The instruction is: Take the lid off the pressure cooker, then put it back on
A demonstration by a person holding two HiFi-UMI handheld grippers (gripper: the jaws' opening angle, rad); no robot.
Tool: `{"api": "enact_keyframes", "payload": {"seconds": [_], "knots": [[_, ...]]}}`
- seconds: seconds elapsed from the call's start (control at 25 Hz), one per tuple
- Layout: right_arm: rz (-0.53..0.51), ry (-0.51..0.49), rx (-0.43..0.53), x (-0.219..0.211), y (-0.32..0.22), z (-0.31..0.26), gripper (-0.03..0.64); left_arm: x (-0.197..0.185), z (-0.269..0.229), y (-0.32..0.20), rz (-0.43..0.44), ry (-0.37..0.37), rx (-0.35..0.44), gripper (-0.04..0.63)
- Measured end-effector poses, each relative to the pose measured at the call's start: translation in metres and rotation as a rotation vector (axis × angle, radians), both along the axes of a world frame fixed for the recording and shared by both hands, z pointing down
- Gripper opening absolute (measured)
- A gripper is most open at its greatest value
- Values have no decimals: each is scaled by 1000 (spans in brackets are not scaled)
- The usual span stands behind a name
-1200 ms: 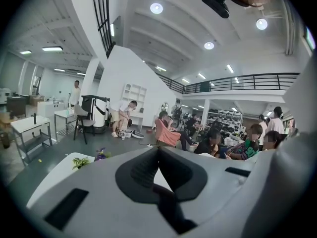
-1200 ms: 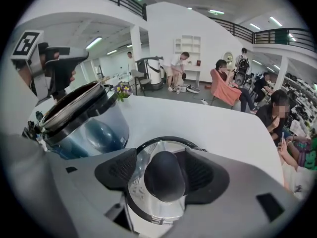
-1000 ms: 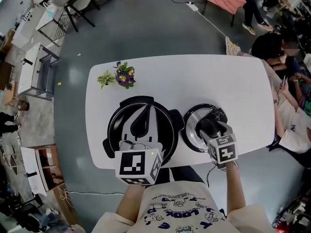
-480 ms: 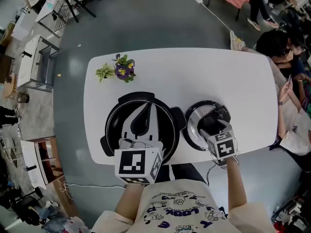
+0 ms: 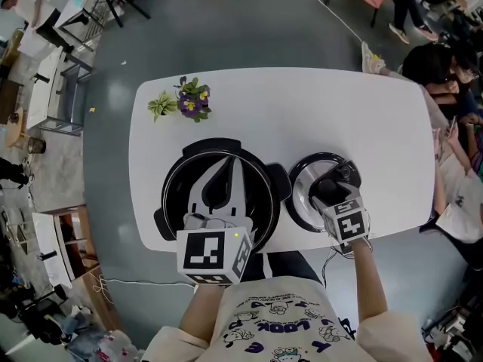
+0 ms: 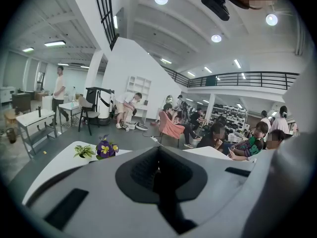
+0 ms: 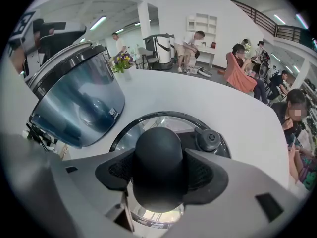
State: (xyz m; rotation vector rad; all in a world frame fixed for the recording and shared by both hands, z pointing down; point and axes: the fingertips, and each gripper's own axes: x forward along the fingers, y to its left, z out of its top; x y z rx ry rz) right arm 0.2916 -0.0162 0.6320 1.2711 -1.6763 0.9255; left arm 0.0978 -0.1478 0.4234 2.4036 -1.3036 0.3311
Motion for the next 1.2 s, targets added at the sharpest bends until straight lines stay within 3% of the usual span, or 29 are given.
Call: {"api": "enact_keyframes", "payload": {"seconds": [0.4, 1.2], "knots": [[-26, 24, -101, -1, -1, 7, 311, 1, 8, 3, 3, -3, -13, 14], [-70, 48, -159, 2, 1, 6, 295, -40, -5, 11, -68, 4, 20, 14]]}}
